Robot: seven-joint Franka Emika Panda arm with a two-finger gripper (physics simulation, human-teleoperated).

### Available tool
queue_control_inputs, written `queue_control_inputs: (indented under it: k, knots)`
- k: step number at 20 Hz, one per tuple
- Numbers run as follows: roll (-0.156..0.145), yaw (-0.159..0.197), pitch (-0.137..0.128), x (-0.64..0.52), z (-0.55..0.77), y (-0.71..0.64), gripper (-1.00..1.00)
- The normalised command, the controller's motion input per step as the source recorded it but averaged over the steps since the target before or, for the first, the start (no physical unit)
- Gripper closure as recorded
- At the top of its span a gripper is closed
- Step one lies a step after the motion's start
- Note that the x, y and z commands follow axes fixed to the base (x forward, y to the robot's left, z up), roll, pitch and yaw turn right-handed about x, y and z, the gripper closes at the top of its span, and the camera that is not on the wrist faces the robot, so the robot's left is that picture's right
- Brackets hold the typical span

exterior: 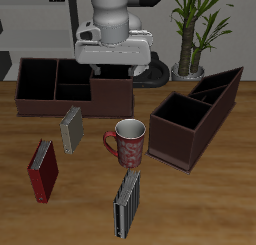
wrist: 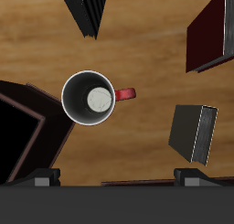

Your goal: Place the red mug into the back desk caddy's right compartment

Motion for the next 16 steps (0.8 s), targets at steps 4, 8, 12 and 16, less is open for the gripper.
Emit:
queue_control_inputs:
  k: [4, 8, 12, 16]
  knots:
    - [0.001, -0.031, -0.009, 0.00, -0.24, -0.26, -1.00]
    - [-0.025, -0.044, -0.027, 0.00, -0.18, -0.26, -1.00]
    - [-0.012, -0.067, -0.022, 0.06, -0.15, -0.24, -1.00]
    - [0.042, -0.049, 0.003, 0.08, -0.19, 0.01, -1.00]
